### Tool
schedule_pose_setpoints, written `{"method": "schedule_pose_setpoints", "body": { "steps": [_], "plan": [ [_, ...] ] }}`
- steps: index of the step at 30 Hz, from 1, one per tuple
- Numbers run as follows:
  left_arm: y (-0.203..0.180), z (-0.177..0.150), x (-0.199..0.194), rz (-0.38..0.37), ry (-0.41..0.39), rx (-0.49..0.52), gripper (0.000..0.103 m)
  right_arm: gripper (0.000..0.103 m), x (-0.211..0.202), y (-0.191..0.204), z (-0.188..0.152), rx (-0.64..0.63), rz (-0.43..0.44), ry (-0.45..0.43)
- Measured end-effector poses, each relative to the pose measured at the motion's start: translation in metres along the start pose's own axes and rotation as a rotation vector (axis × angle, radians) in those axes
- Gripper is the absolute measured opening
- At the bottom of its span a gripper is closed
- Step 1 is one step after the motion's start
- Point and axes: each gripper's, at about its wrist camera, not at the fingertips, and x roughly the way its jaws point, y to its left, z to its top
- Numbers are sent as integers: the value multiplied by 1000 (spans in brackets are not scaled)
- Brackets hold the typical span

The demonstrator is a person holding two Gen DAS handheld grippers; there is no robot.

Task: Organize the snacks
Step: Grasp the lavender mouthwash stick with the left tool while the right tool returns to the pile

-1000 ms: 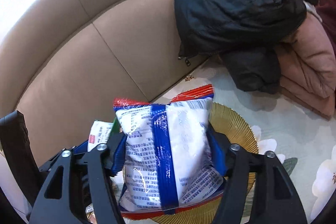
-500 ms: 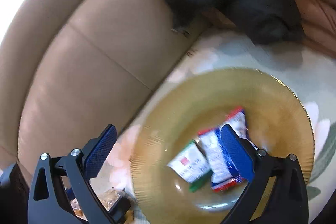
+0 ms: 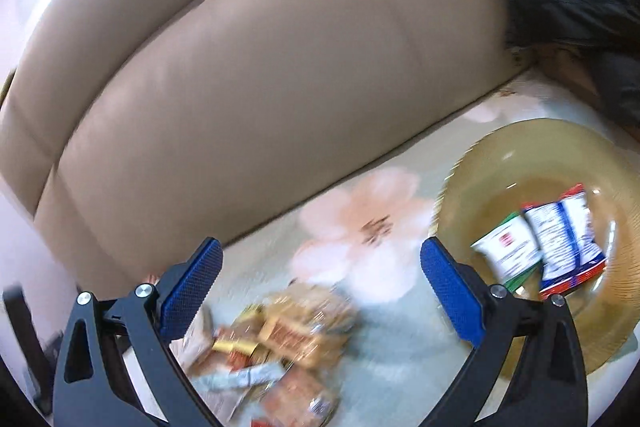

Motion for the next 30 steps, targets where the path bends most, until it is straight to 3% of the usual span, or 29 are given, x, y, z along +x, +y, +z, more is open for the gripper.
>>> {"method": "schedule_pose_setpoints", "body": {
  "steps": [3,6,10,14,18,20,23,25,26,28,30],
  "plan": [
    [37,-9,6,71,24,36,100,98,7,25,-12,-71,21,35],
    [69,-11,19,86,91,126,100,98,11,37,-19,-80,46,34],
    [108,-19,42,-74,245,235,100,98,29,47,-35,-69,37,108],
    [131,-35,62,-97,272,313,100,98,43,57,-53,-42,36,188],
    [155,-58,82,-165,272,299,100,98,57,76,-69,-107,43,254],
    [158,-70,98,-180,310,304,100,98,65,81,-80,-70,68,317],
    [151,-86,114,-163,361,375,100,98,82,85,-103,61,155,483],
    [144,-99,126,-174,437,424,100,91,93,90,-124,154,232,581],
    [142,-104,130,-172,450,432,100,82,100,94,-134,175,248,622],
    [145,-103,128,-186,425,410,100,65,118,100,-150,188,213,665],
    [148,-102,130,-195,434,392,100,40,133,97,-158,193,138,665]
  ]
}}
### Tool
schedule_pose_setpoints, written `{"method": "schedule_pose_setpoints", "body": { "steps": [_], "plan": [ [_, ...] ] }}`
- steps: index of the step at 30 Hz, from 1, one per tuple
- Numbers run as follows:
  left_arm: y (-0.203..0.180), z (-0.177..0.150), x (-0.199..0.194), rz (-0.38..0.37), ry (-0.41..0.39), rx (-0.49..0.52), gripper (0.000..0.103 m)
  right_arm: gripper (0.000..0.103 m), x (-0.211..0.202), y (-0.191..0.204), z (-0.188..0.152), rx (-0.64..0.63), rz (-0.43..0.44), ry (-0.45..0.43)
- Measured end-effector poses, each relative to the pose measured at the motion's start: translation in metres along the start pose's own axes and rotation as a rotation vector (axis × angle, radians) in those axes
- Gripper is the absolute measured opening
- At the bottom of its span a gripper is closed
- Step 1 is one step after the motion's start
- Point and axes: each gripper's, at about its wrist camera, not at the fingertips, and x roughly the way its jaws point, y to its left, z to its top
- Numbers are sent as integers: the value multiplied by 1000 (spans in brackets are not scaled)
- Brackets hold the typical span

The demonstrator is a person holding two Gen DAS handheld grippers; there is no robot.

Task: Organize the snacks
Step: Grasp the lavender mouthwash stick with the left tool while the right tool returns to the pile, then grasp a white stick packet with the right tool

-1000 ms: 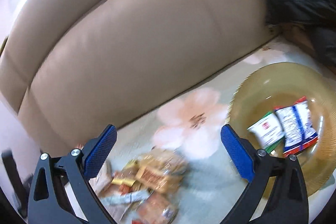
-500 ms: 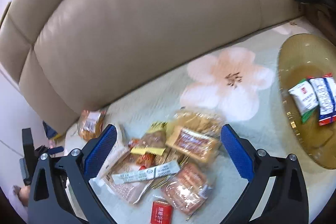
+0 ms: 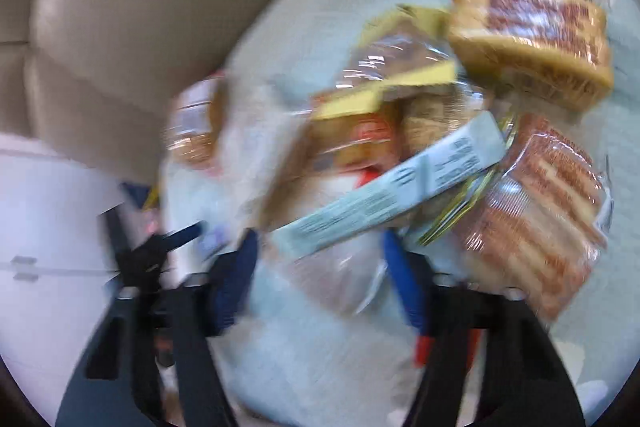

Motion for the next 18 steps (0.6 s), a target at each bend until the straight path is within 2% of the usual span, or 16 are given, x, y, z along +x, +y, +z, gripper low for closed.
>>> {"method": "schedule_pose_setpoints", "body": {
  "steps": [1,5,9,10,11,12,13,14,16,18],
  "plan": [
    [-1,0,0,7,3,1,100,37,5,-6,3,18,-34,-21],
    [0,2,3,17,9,-6,100,21,-2,-23,8,105,-25,-79],
    [-2,3,7,13,5,-12,99,16,-8,-22,8,94,-73,-111],
    [-2,3,7,-4,-3,-15,92,15,-9,-16,7,63,-85,-112],
    [-2,3,6,-27,-15,-17,76,13,-10,-11,4,36,-88,-112],
    [-1,3,1,-66,-36,-28,66,10,-11,-4,1,3,-86,-114],
    [0,4,-1,-71,-50,-43,44,10,-12,3,-3,-33,-86,-119],
    [4,4,-4,-82,-65,-66,28,6,-11,10,-6,-66,-92,-124],
    [11,3,-6,-132,-81,-111,19,6,-14,27,-16,-157,-100,-141],
    [16,1,-6,-148,-90,-135,18,6,-14,39,-28,-247,-136,-157]
  ]
}}
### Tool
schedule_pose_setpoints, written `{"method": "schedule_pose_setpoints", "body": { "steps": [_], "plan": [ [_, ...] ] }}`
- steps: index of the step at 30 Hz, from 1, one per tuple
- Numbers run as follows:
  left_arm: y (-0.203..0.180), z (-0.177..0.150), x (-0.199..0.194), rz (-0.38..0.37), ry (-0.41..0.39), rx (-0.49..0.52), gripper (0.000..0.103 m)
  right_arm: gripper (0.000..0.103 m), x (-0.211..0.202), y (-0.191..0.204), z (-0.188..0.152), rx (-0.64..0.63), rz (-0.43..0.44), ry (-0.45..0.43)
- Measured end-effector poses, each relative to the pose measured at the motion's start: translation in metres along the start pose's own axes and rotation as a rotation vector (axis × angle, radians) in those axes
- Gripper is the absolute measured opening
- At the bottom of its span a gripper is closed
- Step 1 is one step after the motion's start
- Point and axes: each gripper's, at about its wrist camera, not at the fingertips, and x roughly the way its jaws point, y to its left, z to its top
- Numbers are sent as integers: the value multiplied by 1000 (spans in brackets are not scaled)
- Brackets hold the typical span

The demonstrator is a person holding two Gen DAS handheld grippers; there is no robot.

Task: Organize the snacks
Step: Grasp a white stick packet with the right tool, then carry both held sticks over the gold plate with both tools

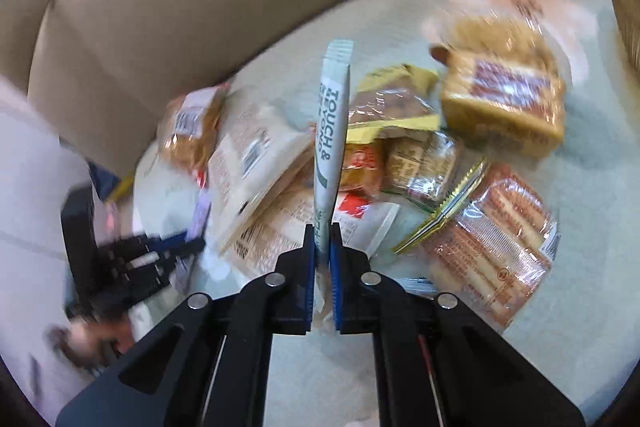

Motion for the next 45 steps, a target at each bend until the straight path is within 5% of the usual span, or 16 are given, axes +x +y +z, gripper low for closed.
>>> {"method": "schedule_pose_setpoints", "body": {
  "steps": [10,20,45],
  "plan": [
    [-7,-6,-19,66,-51,-60,19,6,15,12,-10,-97,41,60],
    [-13,-12,-5,110,18,-29,21,7,29,2,-12,-36,60,114],
    [-17,-14,-6,148,25,9,20,7,23,-9,-4,-2,62,68]
  ]
}}
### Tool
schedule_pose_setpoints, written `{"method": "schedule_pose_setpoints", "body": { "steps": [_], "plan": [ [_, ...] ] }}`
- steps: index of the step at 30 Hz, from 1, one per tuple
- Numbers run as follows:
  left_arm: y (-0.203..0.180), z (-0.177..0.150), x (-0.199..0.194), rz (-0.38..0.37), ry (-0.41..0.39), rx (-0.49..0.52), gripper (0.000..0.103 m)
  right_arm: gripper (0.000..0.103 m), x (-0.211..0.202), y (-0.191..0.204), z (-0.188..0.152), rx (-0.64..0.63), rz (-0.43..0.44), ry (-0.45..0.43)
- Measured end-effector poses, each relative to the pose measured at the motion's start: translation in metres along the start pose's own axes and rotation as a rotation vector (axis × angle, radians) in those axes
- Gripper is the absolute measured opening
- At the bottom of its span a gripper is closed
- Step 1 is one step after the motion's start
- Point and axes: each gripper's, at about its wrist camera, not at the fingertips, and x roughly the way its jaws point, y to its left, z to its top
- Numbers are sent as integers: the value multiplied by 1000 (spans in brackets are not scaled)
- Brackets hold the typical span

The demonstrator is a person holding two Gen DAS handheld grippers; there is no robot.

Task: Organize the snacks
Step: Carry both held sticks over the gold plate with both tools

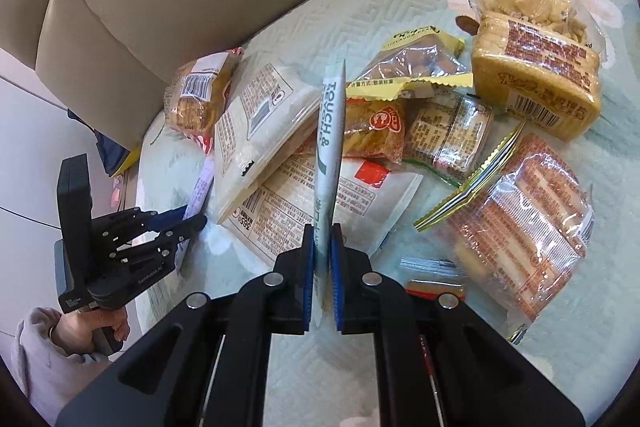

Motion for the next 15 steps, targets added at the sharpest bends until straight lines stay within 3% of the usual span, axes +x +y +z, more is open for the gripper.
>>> {"method": "schedule_pose_setpoints", "body": {
  "steps": [15],
  "plan": [
    [-35,-10,-12,97,25,69,20,7,-7,-11,1,41,-18,10]
  ]
}}
